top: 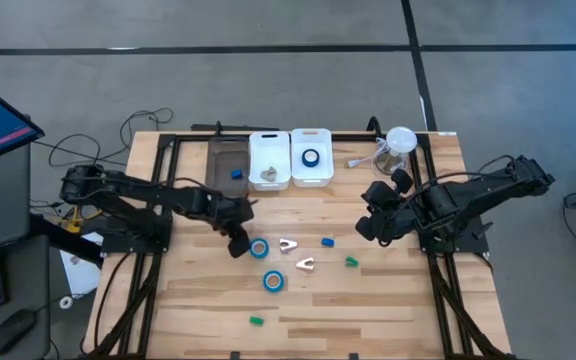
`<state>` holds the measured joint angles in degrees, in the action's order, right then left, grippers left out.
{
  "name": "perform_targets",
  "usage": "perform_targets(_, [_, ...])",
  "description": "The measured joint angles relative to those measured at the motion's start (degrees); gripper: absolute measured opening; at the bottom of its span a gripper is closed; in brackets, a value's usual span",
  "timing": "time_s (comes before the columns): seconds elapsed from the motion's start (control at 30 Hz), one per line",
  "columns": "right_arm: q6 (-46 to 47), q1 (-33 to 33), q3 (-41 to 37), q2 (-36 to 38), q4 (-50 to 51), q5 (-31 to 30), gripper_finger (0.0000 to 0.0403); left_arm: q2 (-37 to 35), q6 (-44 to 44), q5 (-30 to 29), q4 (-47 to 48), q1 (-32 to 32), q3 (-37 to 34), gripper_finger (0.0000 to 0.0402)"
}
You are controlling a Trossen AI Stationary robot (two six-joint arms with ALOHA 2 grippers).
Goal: Pick and place Stapler, Stapler remover, tape
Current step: Put the yellow stapler into the black bin
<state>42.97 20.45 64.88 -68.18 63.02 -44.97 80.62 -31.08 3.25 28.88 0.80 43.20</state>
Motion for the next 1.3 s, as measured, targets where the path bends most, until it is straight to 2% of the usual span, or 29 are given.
perform_targets(0.2, [0.01, 0.0, 0.0, 0.0, -0.02, -0.09, 0.0, 1.65, -6.43, 3.51, 4.54, 1.06, -0.02, 0.0182])
perform_targets(0.73, [0.12, 0.04, -0.01, -0.02, -0.07, -0.09, 0.0, 3.25, -14.24, 3.25, 5.9, 2.24, 0.04, 0.0182])
perform_targets(0.97, [0.12, 0.04, 0.0, -0.02, -0.07, -0.09, 0.0, 6.82, -21.55, 9.34, 4.38, 2.8, 0.06, 0.0173])
perform_targets(1.3, [0.01, 0.04, 0.0, -0.02, -0.05, -0.2, 0.0, 6.91, -21.96, 1.26, 3.68, 4.19, 0.04, 0.0124])
